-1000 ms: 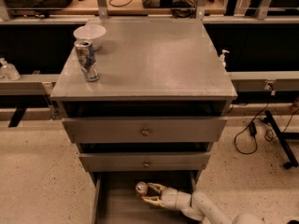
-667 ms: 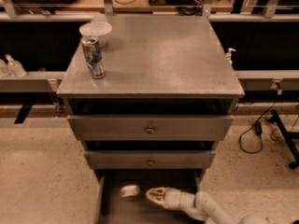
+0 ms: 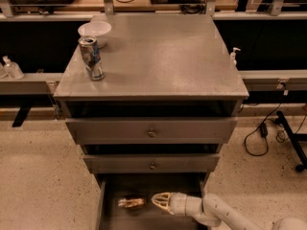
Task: Pick orange can from bottom drawer and place on counter
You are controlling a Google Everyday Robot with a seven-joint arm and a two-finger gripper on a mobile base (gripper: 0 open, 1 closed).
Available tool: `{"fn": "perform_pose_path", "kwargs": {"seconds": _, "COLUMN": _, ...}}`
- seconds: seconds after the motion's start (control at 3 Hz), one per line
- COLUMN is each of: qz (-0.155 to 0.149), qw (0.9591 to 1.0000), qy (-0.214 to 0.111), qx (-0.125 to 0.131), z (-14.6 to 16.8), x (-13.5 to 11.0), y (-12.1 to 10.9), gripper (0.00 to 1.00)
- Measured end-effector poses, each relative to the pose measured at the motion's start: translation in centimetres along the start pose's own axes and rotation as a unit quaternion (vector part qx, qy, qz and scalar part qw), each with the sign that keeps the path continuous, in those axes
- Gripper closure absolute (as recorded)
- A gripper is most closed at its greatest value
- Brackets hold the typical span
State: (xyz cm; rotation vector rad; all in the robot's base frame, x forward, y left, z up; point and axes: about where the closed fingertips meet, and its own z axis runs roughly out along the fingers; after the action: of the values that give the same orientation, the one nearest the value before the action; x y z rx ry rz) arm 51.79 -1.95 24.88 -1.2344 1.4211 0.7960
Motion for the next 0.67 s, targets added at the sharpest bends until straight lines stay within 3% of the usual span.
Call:
{"fn": "perform_pose_path", "kwargs": {"seconds": 0.33, "qz": 0.014, "qw": 0.9969, "qy": 0.074, "qx": 0.022, "z": -1.8, "x": -4.4, "y": -1.5, "gripper": 0.99}}
{"fn": "perform_pose_path", "kwargs": {"seconds": 0.67, "qz": 0.048, "qw": 0.9938, "qy": 0.097, "qx": 0.024, "z": -1.4, "x": -5.1, "y": 0.2, "gripper": 0.77}}
